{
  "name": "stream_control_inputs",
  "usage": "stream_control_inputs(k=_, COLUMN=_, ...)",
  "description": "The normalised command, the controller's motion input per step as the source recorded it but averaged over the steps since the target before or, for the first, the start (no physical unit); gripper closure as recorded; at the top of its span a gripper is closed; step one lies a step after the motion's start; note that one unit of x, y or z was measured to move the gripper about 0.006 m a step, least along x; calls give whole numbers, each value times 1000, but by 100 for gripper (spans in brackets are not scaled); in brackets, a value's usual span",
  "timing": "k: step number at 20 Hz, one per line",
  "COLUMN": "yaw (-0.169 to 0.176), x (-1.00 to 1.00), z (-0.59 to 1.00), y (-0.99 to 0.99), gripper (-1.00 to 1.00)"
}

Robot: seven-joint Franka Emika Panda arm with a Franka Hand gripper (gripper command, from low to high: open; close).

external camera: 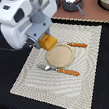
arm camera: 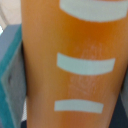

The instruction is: Interact with the objects in diverse but meaningful ways.

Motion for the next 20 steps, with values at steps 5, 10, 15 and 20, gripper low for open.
stream_control_inputs(k=5, yaw=-47, x=835, z=-25, y=257, gripper=100)
stream_control_inputs(k=10, yaw=-56, x=664, z=-39, y=317, gripper=100)
stream_control_inputs(k=15, yaw=-37, x=417, z=-79, y=227, gripper=100)
stream_control_inputs(k=20, yaw=-18, x=285, z=-128, y=154, gripper=100)
